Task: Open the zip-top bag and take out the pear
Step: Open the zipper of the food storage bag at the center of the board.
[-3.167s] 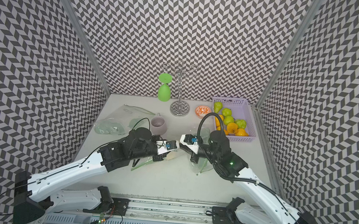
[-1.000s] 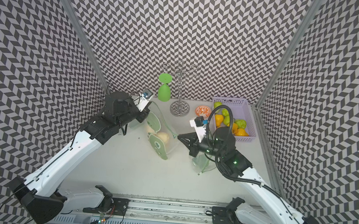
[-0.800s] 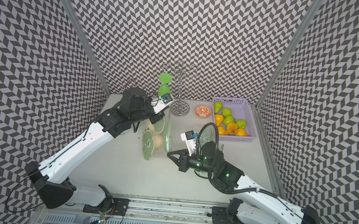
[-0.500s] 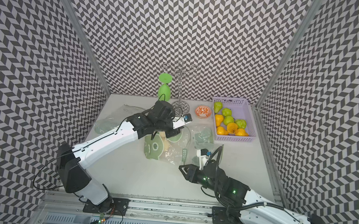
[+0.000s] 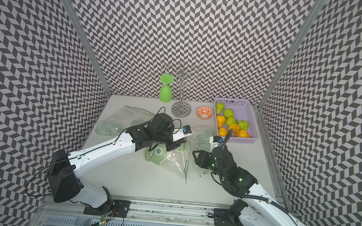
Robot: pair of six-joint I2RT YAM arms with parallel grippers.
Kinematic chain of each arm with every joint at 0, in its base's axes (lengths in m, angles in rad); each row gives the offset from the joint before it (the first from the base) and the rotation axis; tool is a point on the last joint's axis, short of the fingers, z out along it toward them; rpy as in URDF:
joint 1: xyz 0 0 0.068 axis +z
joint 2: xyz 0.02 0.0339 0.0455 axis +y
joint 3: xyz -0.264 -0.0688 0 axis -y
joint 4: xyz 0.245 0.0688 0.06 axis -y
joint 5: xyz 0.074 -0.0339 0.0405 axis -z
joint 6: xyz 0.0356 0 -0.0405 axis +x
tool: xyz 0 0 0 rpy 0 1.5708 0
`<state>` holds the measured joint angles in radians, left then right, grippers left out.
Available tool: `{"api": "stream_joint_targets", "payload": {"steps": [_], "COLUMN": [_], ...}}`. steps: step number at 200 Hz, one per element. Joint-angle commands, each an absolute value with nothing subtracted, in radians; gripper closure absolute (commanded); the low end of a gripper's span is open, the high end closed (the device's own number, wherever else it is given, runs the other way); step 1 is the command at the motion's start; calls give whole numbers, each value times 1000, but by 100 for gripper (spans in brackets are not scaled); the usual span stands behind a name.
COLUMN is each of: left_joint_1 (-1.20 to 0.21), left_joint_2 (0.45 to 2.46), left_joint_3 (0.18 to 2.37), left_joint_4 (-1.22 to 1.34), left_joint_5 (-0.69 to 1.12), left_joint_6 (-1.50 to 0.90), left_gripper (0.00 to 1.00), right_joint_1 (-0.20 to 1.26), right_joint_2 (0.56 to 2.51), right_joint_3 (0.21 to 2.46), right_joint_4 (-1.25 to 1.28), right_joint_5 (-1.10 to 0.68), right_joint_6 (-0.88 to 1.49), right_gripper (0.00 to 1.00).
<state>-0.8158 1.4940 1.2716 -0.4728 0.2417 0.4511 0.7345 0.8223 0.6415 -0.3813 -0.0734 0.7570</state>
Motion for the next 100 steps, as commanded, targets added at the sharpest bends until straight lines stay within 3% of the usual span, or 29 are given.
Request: {"api": "stream_joint_targets", "payload": {"steps": [1, 45, 100], "left_joint_1": [-825, -825, -826], "left_joint_2": [1506, 1518, 1525], "left_joint_3": [1295, 1299, 1304], "left_joint_4": [-455, -460, -461], "left_joint_5": [266, 260, 264], "left_joint_6": [430, 433, 437], "left_gripper": [93, 93, 93], "right_joint_1": [730, 733, 744], "right_joint_2": [841, 877, 926], "right_joint_3": [634, 583, 545], "right_joint_4": [-279, -231, -225], "right_joint_5": [-215, -288, -227], "right_joint_6": [660, 651, 681], "right_gripper": [49, 52, 61]}}
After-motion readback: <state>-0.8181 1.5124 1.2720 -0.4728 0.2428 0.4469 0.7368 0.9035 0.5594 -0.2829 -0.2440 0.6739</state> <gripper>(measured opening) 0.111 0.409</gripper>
